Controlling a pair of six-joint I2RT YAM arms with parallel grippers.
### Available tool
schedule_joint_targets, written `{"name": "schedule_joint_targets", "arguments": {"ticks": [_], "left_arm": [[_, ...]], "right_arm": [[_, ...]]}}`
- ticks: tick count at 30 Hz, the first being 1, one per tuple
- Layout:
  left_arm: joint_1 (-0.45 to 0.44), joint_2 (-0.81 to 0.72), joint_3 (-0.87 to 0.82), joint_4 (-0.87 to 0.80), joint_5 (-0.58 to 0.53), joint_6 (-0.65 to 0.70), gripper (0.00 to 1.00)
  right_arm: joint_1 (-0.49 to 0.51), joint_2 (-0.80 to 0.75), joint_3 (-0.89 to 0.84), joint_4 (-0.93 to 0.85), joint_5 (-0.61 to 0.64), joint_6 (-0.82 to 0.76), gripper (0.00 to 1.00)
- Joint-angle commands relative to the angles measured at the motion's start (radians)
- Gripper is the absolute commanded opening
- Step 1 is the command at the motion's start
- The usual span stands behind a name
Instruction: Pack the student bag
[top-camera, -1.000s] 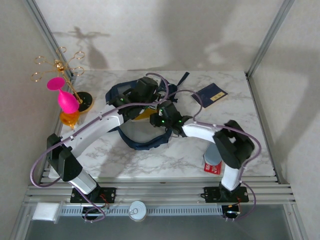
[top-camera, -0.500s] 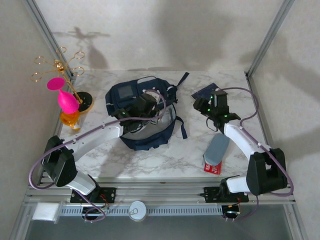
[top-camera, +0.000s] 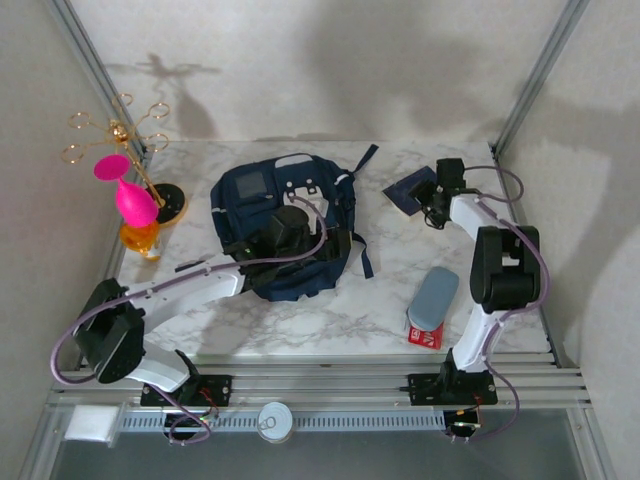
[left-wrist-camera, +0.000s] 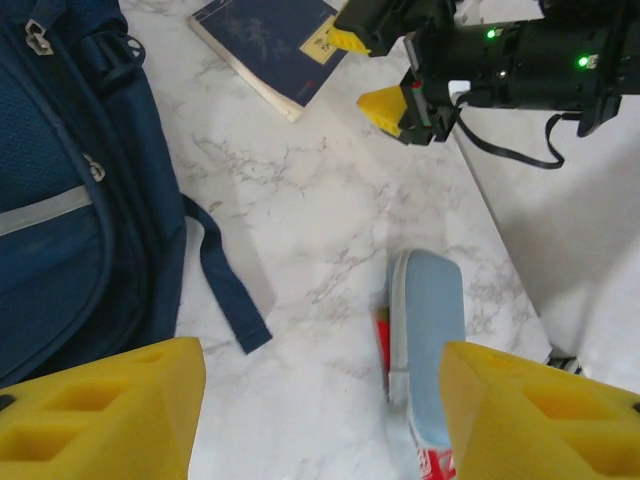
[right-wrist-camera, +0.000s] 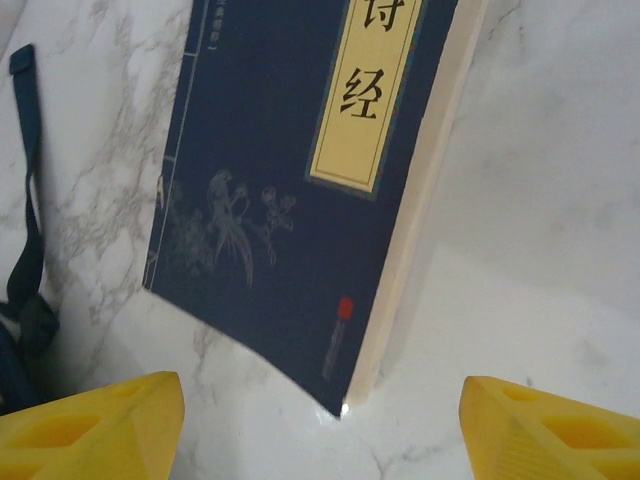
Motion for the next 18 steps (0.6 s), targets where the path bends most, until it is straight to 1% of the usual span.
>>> {"name": "schedule_joint_targets", "arguments": {"ticks": [1, 3, 5, 8, 13, 18], "left_arm": [[-0.032, 0.077, 0.058, 0.039, -0.088, -0.071, 0.65], [-0.047, 0.113, 0.081, 0.044, -0.130, -0.088, 0.67], [-0.063, 0.146, 0.094, 0.071, -0.161, -0.123, 0.68], [-0.084, 0.192, 0.107, 0.116, -0.164, -0.146, 0.69], [-0.102, 0.261, 0.164, 0.084, -0.169, -0.139, 0.70], [-0.110, 0.277, 0.198, 0.059, -0.174, -0.125, 0.72]], "right_arm": [[-0.005, 0.059, 0.059, -0.037, 0.013, 0.054, 0.73], [-0.005, 0.099, 0.099, -0.050, -0.003, 0.052, 0.72], [-0.005, 0.134, 0.133, -0.071, 0.006, 0.046, 0.70], [-0.007, 0.155, 0.131, -0.070, 0.020, 0.060, 0.67], [-0.007, 0.175, 0.122, -0.051, 0.017, 0.066, 0.64], [-0.006, 0.197, 0.106, -0.020, -0.006, 0.064, 0.59]]}}
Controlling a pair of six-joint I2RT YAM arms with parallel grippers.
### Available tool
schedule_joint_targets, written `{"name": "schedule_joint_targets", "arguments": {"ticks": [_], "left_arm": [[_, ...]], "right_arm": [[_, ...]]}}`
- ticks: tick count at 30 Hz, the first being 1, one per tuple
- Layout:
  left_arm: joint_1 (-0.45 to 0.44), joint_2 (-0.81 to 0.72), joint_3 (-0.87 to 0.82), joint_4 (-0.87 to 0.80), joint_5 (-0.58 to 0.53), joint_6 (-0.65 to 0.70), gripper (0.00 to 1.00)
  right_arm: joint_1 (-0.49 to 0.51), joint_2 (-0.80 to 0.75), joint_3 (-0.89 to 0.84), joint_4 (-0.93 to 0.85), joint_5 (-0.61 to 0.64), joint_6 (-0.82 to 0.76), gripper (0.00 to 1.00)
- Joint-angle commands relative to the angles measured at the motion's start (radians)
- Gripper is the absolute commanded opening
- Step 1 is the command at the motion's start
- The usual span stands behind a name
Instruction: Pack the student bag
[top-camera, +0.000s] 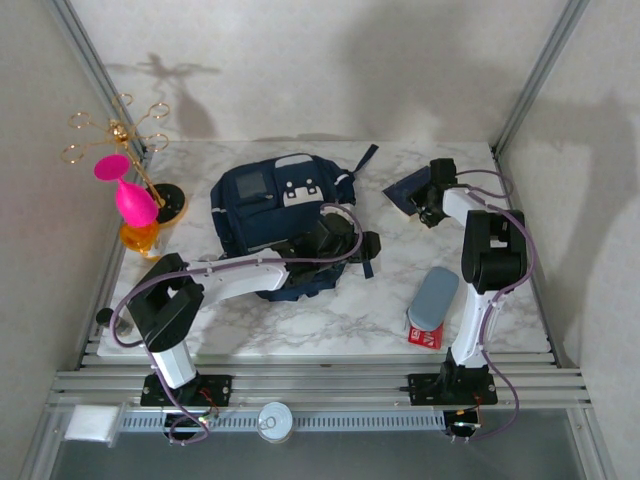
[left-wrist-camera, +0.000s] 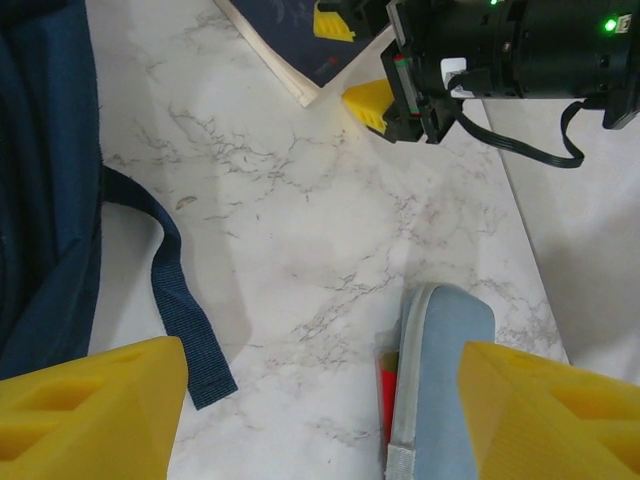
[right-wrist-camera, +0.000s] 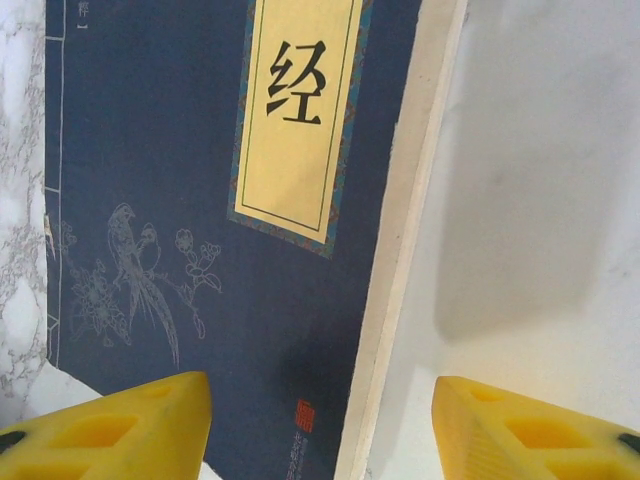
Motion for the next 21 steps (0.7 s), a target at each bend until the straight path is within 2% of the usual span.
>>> {"name": "schedule_joint_targets", "arguments": {"ticks": [1, 11, 21], "left_arm": [[-0.013, 0.009, 0.050, -0.007, -0.036, 0.003, 0.72], [-0.018, 0.023, 0.071, -0.034, -0.032, 0.006, 0.76], [-0.018, 0.010, 0.077, -0.056, -0.034, 0.019, 0.78]], "right_arm": [[-0.006, 0.033, -0.007, 0.030, -0.013, 0.012, 0.58], [-0.007, 0.065, 0.010, 0.059, -0.039, -0.010, 0.45], [-0.028, 0.024, -0.017, 0.100, -0.072, -0.068, 0.19]]}}
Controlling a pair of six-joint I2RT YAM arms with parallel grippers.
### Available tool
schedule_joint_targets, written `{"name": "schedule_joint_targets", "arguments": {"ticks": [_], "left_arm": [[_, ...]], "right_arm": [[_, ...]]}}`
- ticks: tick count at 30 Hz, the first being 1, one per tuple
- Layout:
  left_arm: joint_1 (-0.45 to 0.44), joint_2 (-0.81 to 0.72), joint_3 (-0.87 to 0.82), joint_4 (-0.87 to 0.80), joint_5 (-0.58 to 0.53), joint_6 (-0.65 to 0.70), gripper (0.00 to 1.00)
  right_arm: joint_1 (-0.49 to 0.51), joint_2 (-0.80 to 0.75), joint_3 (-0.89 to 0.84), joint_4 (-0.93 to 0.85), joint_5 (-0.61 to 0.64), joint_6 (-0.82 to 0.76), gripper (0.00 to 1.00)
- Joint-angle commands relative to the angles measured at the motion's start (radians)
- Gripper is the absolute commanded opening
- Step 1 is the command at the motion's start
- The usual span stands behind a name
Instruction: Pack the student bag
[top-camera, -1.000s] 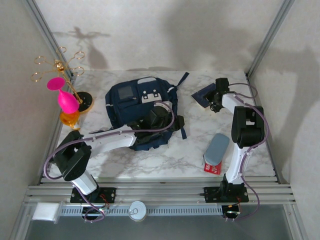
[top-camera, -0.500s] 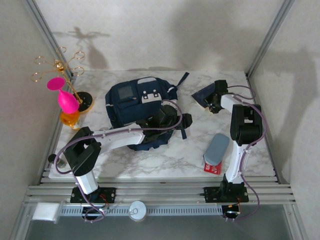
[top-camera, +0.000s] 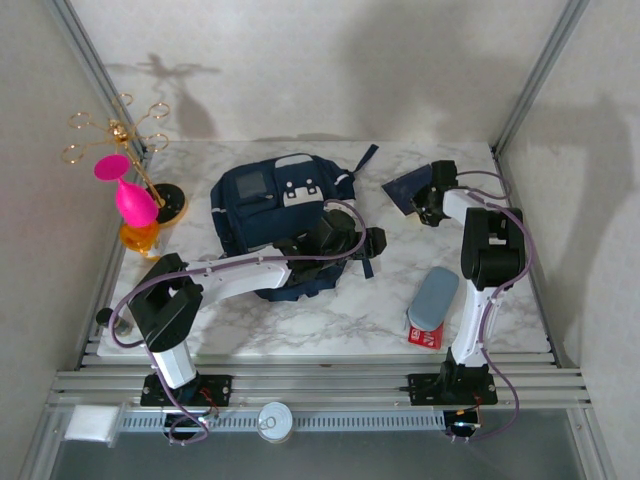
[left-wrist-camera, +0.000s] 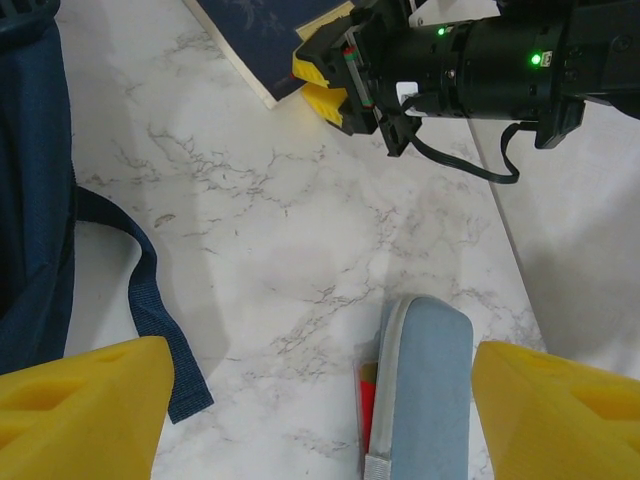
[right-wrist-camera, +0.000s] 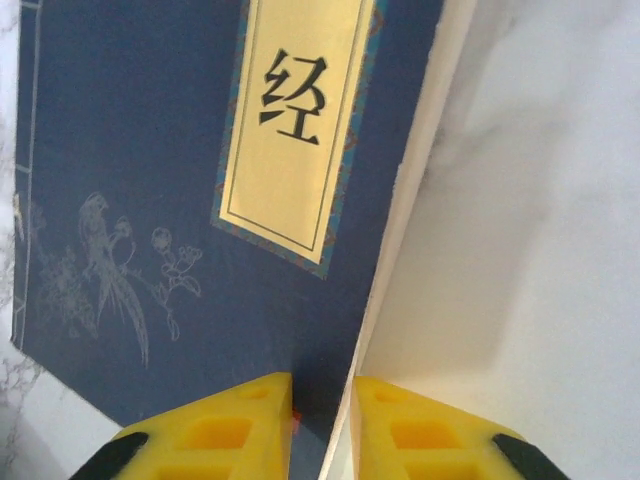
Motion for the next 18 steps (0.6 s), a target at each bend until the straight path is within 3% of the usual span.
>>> {"name": "schedule_joint_targets", "arguments": {"ticks": [1, 10, 18], "left_arm": [[-0.008, 0.003, 0.031, -0.032, -0.021, 0.020, 0.78], [-0.008, -0.012, 0.034, -0.067, -0.042, 0.027, 0.80], [-0.007, -0.052, 0.030, -0.111, -0.076, 0.045, 0.82]], "right_arm": [[-0.016, -0.023, -0.025, 0.043, -0.025, -0.041, 0.16], [-0.050, -0.125, -0.136, 0.103, -0.123, -0.113, 0.04], [-0.063, -0.230, -0.234, 0.068, -0.198, -0.196, 0.00]]}}
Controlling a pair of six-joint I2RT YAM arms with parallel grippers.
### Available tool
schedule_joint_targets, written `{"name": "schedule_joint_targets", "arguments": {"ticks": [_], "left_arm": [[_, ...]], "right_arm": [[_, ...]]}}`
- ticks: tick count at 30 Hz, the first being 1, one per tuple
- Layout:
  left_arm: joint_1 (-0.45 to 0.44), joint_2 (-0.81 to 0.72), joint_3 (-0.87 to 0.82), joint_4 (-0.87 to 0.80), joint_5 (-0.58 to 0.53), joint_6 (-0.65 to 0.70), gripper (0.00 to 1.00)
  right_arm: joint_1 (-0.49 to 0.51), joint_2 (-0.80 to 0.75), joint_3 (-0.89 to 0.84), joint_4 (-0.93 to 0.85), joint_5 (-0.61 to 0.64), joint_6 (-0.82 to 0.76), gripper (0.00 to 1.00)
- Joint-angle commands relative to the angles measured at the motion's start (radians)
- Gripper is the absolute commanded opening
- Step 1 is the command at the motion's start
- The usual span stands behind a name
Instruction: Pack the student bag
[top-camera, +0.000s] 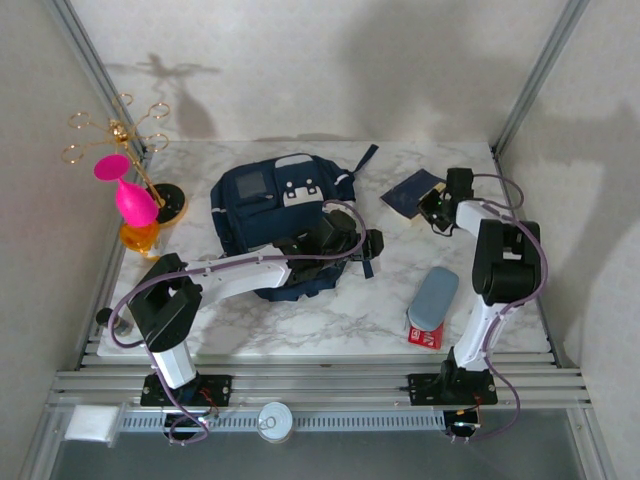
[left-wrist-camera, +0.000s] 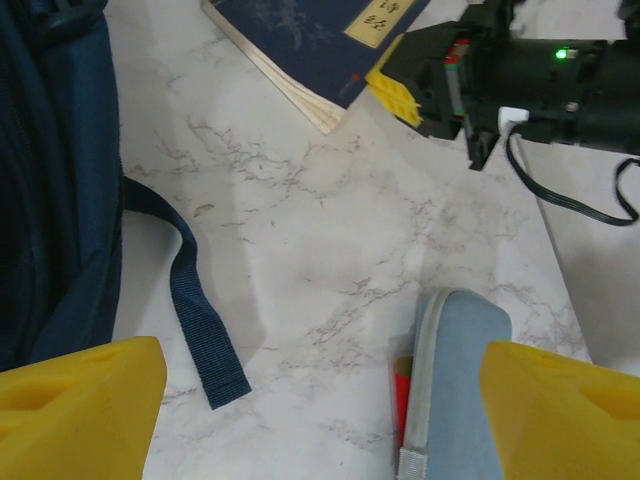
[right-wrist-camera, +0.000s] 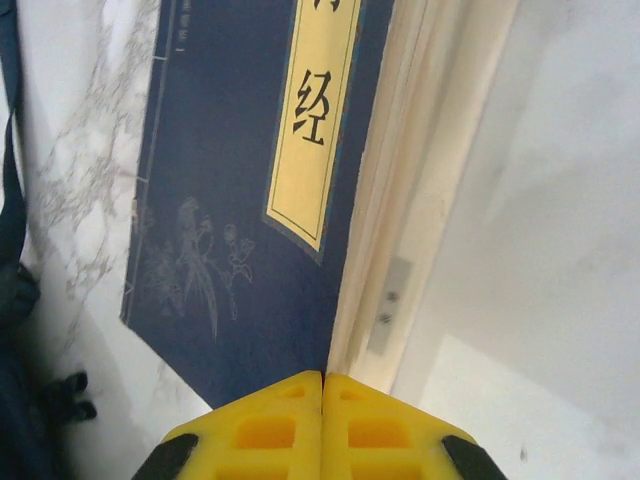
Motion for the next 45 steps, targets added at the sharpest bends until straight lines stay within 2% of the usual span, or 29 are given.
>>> {"name": "schedule_joint_targets", "arguments": {"ticks": [1, 6, 9, 12, 14, 17, 19, 22, 27, 33, 40, 45], "left_arm": [[-0.008, -0.056, 0.016, -0.044, -0.044, 0.026, 0.82], [-0.006, -0.069, 0.011, -0.084, -0.048, 0.034, 0.83], [-0.005, -0.066, 0.009, -0.078, -0.034, 0.041, 0.84], [-0.004, -0.034, 0.038, -0.083, -0.024, 0.044, 0.85], [-0.005, -0.012, 0.062, -0.088, -0.007, 0.043, 0.85], [-0.006, -0.001, 0.072, -0.073, 0.009, 0.038, 0.86], [-0.006, -0.002, 0.072, -0.071, 0.007, 0.041, 0.86], [-0.006, 0.000, 0.074, -0.084, 0.001, 0.051, 0.86], [-0.003, 0.023, 0.097, -0.128, -0.023, 0.078, 0.88], [0.000, 0.049, 0.116, -0.128, -0.013, 0.084, 0.89], [0.003, 0.060, 0.134, -0.146, -0.018, 0.090, 0.91], [0.005, 0.057, 0.129, -0.144, -0.016, 0.085, 0.91]], "right_arm": [[-0.005, -0.074, -0.064, -0.036, -0.075, -0.060, 0.00], [-0.005, -0.186, -0.200, -0.102, -0.138, -0.130, 0.00], [-0.010, -0.240, -0.250, -0.150, -0.103, -0.158, 0.01], [-0.013, -0.277, -0.266, -0.144, -0.030, -0.149, 0.18], [-0.021, -0.254, -0.224, -0.164, -0.006, -0.150, 0.35], [-0.023, -0.188, -0.148, -0.202, 0.078, -0.152, 0.52], [-0.024, -0.141, -0.117, -0.207, 0.101, -0.149, 0.59], [-0.024, -0.097, -0.105, -0.164, 0.084, -0.137, 0.63], [-0.025, -0.005, -0.045, -0.154, 0.049, -0.162, 0.61], [-0.024, 0.041, -0.023, -0.134, 0.046, -0.179, 0.51], [-0.025, 0.092, 0.005, -0.105, -0.028, -0.184, 0.40], [-0.025, 0.097, 0.018, -0.088, -0.056, -0.186, 0.28]]}}
